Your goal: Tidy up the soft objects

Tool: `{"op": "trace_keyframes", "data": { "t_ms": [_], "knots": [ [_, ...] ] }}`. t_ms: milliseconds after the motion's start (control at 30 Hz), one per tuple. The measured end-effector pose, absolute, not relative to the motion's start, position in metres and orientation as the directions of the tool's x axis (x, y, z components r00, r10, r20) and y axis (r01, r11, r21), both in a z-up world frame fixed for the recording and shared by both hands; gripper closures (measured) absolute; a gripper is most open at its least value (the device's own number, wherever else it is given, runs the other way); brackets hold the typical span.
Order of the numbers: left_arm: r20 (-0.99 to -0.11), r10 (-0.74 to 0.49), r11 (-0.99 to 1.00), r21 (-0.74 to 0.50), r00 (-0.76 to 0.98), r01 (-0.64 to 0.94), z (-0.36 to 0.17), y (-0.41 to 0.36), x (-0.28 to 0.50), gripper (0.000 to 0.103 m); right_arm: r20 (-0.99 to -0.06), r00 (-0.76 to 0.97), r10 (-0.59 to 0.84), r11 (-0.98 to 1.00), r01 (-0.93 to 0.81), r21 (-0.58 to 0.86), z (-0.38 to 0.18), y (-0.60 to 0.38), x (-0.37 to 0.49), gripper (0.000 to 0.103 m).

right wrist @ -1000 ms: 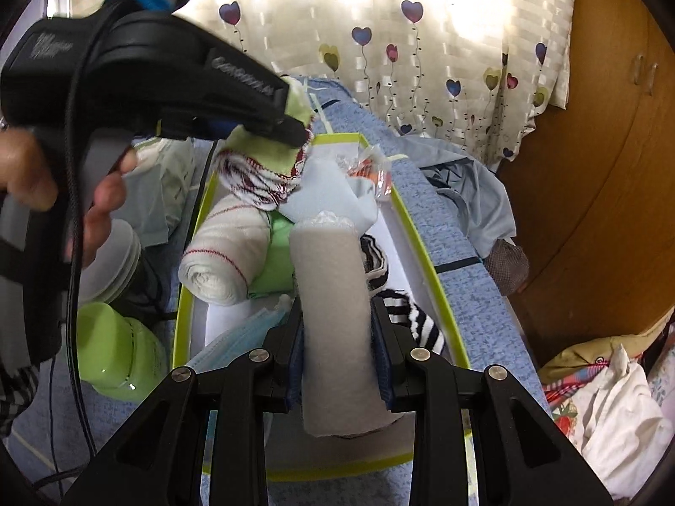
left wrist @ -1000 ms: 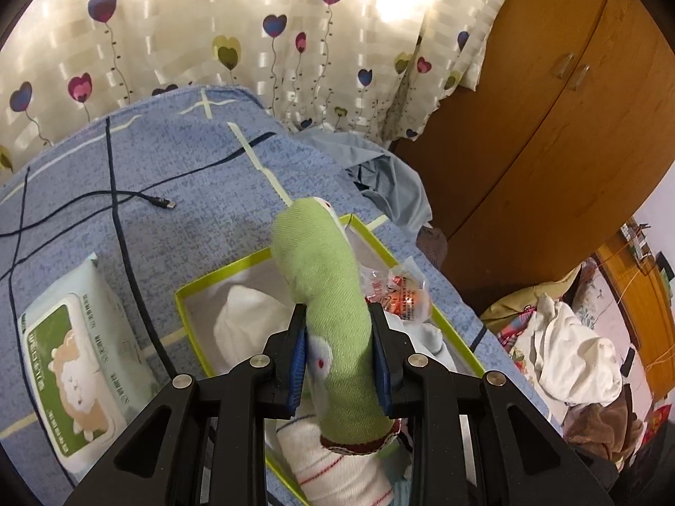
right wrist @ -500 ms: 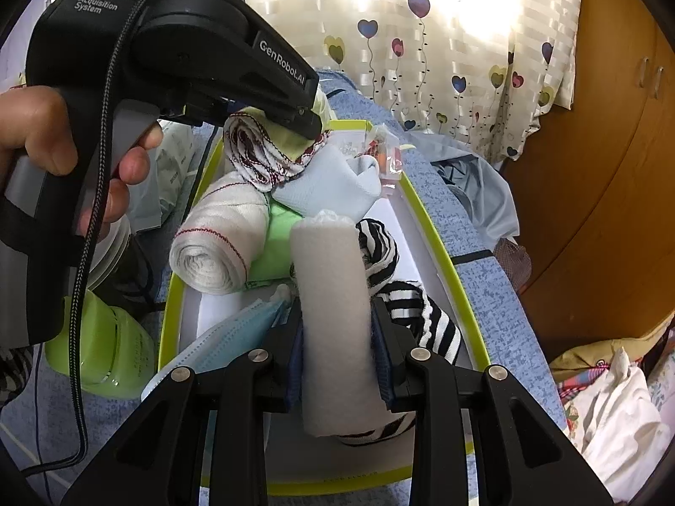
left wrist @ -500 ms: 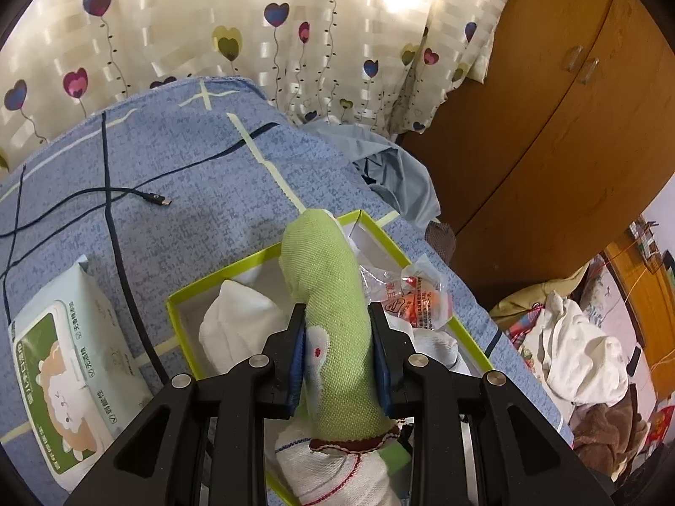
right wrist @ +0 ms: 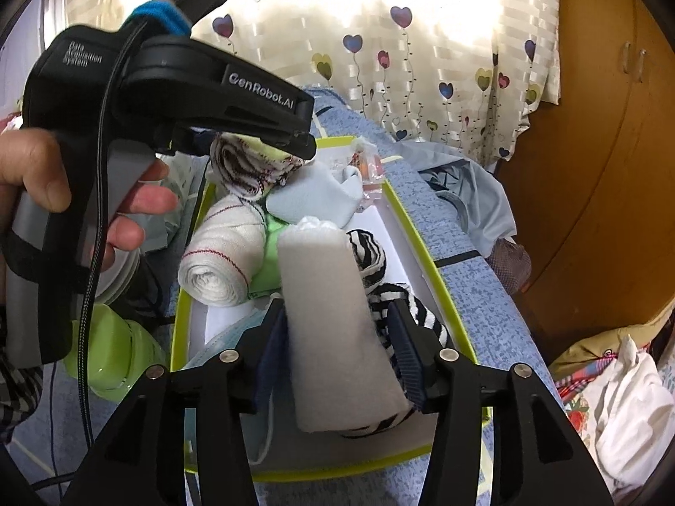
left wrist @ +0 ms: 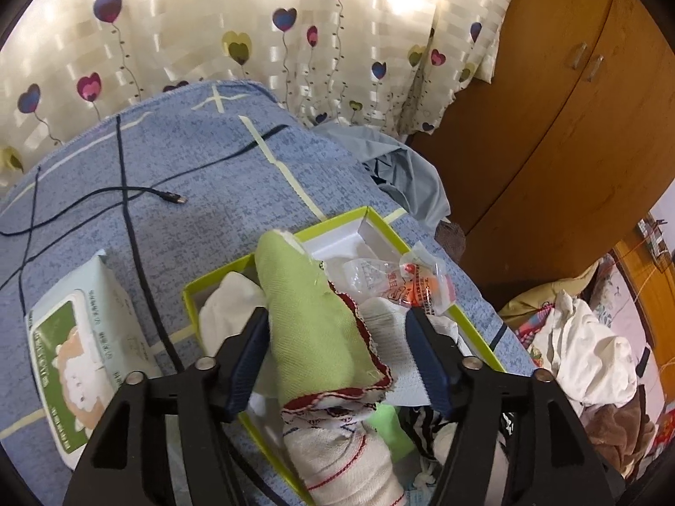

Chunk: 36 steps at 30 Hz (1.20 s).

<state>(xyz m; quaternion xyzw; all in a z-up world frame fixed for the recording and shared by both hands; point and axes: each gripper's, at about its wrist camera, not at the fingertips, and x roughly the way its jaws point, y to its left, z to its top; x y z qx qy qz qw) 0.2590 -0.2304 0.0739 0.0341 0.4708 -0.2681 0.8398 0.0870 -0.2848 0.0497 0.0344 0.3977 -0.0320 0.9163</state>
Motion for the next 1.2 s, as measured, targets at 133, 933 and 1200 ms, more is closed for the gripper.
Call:
{"op": "trace_keyframes", "data": {
  "t_ms": [133,933,1200],
  "knots": [
    [-0.797,-0.422,0.853,-0.188,0.433,0.486,0.083,-0.228,0.254,0.035,-0.707,0.707,-0.016,0.995,0.079,0.057,0.057,-0.286,0.083,0.053],
    [-0.694,-0.387,0.89,-0.11,0.608,0.442,0.124,-0.153,0.113,0.034,-0.645,0.764,0.003,0.99,0.089,0.11,0.084,-0.287,0.028,0.053],
    [-0.7,-0.386,0.889,-0.109,0.6,0.445,0.107,-0.136,0.068,0.034,-0.643,0.766,0.007,0.992,0.075,0.101,0.082,-0.277,0.005,0.053]
  ]
}}
